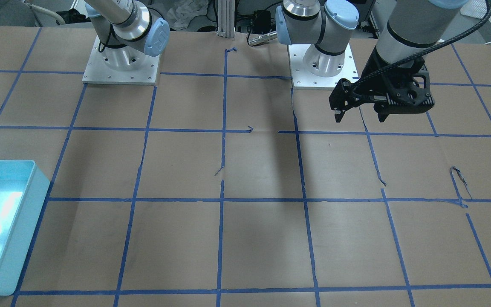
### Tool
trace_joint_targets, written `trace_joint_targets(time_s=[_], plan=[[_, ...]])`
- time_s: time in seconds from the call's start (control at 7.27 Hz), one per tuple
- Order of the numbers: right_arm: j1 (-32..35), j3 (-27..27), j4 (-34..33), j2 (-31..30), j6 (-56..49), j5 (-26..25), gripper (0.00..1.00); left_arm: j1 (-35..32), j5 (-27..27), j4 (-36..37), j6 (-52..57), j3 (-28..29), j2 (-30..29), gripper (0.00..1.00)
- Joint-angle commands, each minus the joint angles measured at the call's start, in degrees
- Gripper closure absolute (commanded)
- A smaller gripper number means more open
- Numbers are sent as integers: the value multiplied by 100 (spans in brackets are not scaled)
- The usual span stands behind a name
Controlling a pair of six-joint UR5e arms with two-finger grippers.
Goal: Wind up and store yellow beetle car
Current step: 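Lift the car with the right gripper and lower it into the tray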
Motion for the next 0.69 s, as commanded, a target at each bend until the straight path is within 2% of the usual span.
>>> trace_joint_targets(time_s=[0.0, 0.28, 0.55], plan=[[-46, 68, -313, 350, -184, 31, 94, 1, -7, 1, 0, -8, -1, 0], [-46, 95, -436, 448, -325, 57, 87, 27, -7, -8, 0, -8, -1, 0], [-46, 271, -585, 465, -387, 119, 34, 27, 2, -8, 0, -8, -1, 0]])
